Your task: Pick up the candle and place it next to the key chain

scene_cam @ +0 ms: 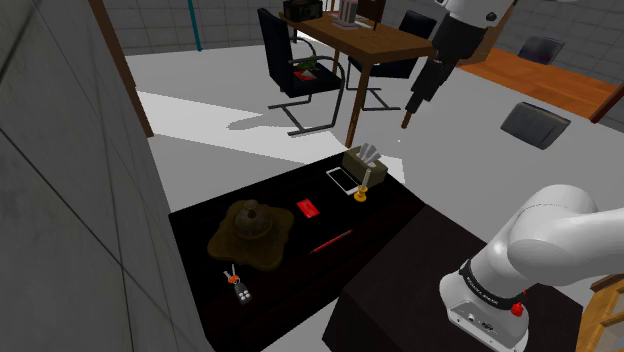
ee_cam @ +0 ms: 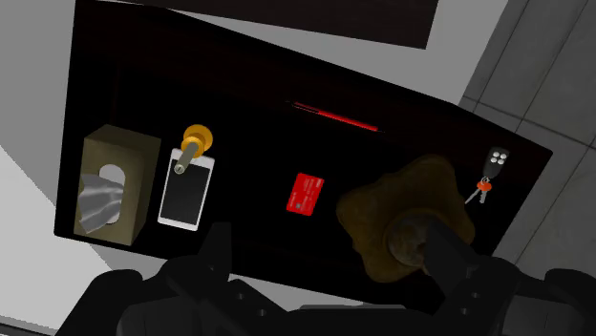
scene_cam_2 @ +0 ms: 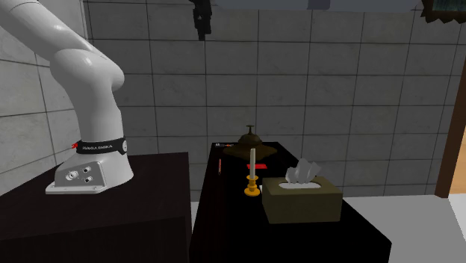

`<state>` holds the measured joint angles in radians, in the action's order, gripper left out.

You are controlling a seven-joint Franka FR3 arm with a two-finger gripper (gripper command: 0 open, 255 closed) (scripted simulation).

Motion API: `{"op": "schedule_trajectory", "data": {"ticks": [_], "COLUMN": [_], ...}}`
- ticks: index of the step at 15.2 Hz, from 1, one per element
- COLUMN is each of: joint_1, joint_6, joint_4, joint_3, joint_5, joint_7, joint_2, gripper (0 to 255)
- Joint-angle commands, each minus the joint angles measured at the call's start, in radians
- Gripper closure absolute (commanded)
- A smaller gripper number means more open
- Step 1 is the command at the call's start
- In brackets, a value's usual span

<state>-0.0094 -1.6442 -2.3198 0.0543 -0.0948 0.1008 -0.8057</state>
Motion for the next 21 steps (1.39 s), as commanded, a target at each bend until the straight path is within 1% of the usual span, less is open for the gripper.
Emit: {"op": "schedule_trajectory", "data": {"ticks": [1, 6, 11, 16, 21], "joint_1": [0.0, -0.012, -0.027, -0.041, -0.05], "joint_6": [0.0, -0.165, -0.343, -0.534, -0.733], "joint_4": [0.0, -0.142, -0.253, -0.33, -0.366], "joint_3": [0.0, -0.036, -0.075, -0.119, -0.167], "joint_5": [0.0, 0.024, 0.048, 0.068, 0.074], "joint_7": [0.0, 0.064, 0.128, 0.193, 0.265], "joint_2": [0.0, 0.02, 0.083, 0.193, 0.35], "gripper": [0, 0, 0, 0, 0]}}
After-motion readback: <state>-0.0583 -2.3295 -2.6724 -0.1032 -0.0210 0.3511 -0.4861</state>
